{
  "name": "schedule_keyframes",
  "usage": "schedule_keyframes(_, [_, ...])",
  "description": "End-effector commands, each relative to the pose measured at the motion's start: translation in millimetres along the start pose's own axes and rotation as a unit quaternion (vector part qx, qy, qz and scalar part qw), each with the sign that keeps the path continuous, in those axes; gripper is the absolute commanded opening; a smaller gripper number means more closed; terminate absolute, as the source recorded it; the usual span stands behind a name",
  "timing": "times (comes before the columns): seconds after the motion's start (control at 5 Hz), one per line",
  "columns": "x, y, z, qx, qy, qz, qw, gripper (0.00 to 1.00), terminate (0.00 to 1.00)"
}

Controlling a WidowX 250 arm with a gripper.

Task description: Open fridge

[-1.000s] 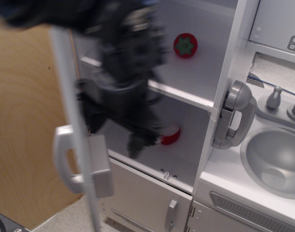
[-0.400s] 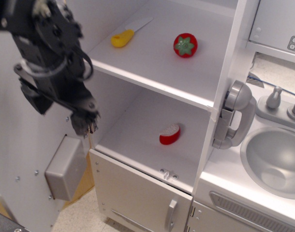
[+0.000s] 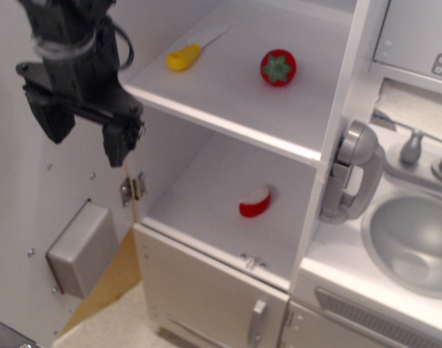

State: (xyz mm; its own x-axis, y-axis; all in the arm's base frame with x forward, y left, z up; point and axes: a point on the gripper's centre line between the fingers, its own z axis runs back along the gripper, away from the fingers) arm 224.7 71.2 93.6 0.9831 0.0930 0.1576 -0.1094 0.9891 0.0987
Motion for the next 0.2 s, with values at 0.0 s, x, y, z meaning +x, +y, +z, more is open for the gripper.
schedule_keyframes(0.0, [6.4, 7.3, 13.3, 0.003, -0.016, 0.002, 0.9999, 1.00, 1.00])
